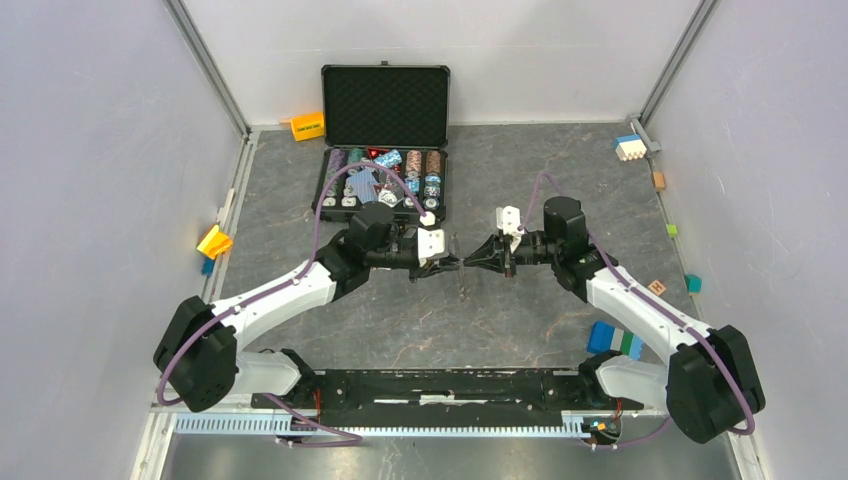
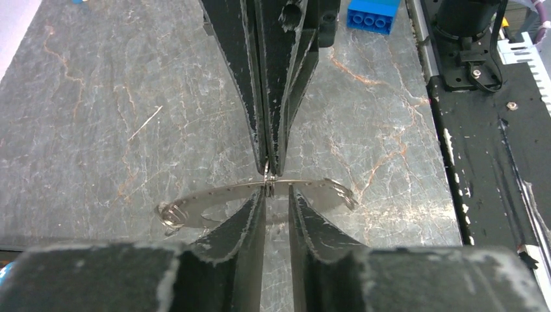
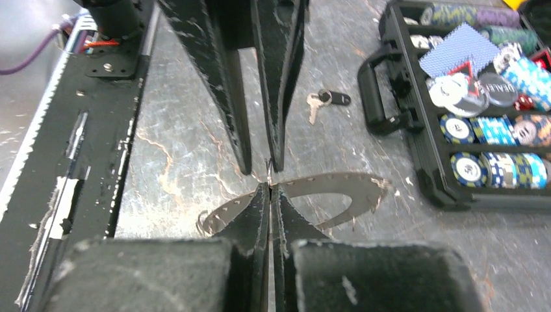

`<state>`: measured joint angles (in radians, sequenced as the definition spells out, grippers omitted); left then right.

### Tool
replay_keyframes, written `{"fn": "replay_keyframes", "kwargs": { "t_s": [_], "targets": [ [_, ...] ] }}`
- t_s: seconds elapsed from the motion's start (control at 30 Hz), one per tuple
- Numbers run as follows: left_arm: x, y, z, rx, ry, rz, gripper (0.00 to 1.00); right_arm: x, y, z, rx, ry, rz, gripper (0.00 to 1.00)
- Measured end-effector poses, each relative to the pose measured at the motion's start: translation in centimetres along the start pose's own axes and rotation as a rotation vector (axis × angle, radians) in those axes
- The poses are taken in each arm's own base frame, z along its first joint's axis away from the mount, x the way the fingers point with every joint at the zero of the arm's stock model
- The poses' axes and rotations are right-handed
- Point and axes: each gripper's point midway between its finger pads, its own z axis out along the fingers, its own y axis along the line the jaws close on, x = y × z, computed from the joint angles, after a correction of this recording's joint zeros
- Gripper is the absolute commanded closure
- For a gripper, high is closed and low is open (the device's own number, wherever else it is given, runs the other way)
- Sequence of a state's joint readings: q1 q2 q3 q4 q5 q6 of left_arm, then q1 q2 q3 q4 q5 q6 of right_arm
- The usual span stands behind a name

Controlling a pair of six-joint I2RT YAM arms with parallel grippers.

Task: Put the keys on the keyring

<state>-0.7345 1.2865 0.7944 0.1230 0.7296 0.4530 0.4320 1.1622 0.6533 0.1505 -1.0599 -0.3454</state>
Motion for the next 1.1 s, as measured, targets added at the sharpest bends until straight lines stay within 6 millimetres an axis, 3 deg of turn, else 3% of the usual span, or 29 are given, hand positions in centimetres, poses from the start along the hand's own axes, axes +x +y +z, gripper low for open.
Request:
{"fn": "replay_keyframes", "kwargs": {
  "t_s": [0.1,0.27,0.63,1.1],
  "targets": [
    [-0.1,0.3,0.0,-0.011,-0.003,0.01,0.53,0.7,-0.5,-0.2,0.033,0.045,0.014,1.0],
    [0.4,0.5,-0.1,-0.021,0.025,0.013,0.5,0.8,-1.2,-0.2,0.062,0.13,-0.003,1.0],
    [0.7,0.9,0.3,-0.008,0.054,0.017,0.62,1.8,-1.4,-0.9,0.093,0.256,-0.016,1.0],
    [1.0,1.4,1.3,0.013,0.057,0.023,0.75,1.8,-1.1,-0.8,0.086,0.275,-0.014,1.0]
  ]
}}
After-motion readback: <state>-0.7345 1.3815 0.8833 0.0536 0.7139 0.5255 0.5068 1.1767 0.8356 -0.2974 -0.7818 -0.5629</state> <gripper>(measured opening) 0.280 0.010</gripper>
